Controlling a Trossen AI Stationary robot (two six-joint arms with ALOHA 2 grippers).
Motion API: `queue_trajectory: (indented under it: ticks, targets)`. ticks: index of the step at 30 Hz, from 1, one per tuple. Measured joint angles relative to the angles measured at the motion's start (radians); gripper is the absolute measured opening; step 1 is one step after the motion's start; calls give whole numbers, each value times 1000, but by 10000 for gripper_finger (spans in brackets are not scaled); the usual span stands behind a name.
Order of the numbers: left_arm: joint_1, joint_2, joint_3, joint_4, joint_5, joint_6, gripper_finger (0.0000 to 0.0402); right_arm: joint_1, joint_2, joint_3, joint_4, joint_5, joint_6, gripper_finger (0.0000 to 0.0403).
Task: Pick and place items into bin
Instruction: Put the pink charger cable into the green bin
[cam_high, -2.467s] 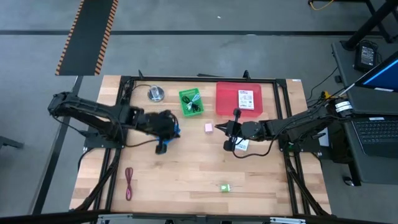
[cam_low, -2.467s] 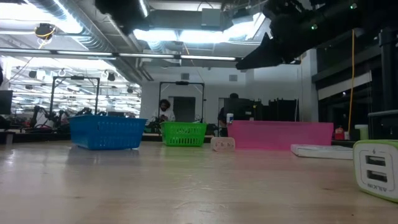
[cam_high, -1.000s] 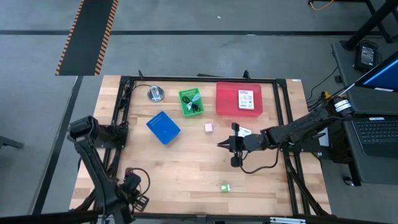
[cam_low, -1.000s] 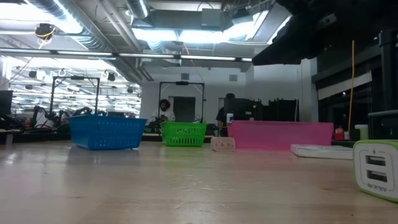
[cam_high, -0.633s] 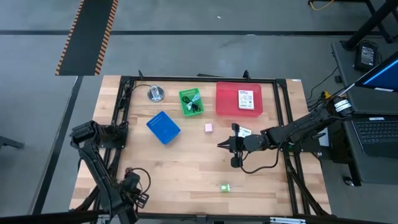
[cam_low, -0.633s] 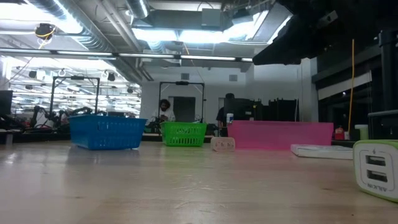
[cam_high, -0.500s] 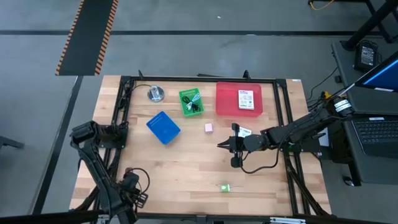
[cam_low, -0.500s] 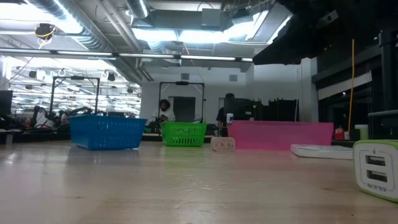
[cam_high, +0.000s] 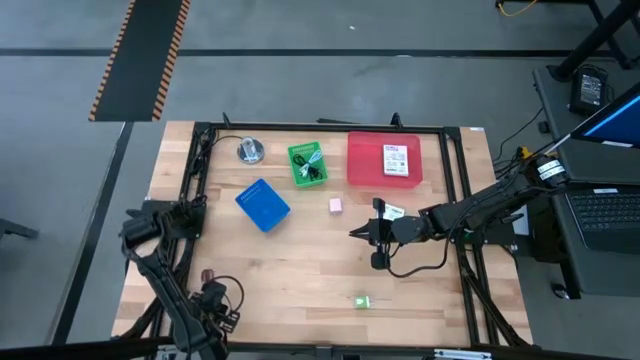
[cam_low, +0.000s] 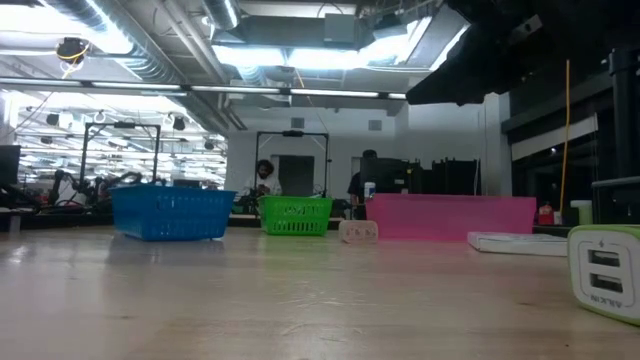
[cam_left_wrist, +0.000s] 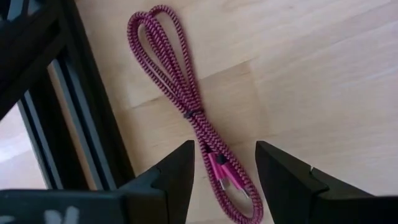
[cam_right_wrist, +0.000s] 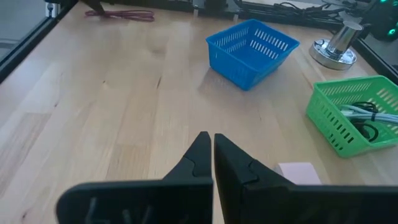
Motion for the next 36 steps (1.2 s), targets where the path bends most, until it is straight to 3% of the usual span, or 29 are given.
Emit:
queue_trajectory:
  ticks: [14,23,27,33,36]
  targets:
    - [-10,7,-4,18,21,-21,153,0,0,0,20,0,28,0]
    - [-9,-6,-122,180,26,-17,125,12,0,0,30,0,27,0]
    - [-9,-6,-122,169,24,6,98,19,0,0,31,0,23,0]
    - [-12,-7,-118,166,2,33,24,19,0,0,41,0,0,0]
    - [-13,-3,-109,161,-33,60,22,19,0,0,44,0,0,0]
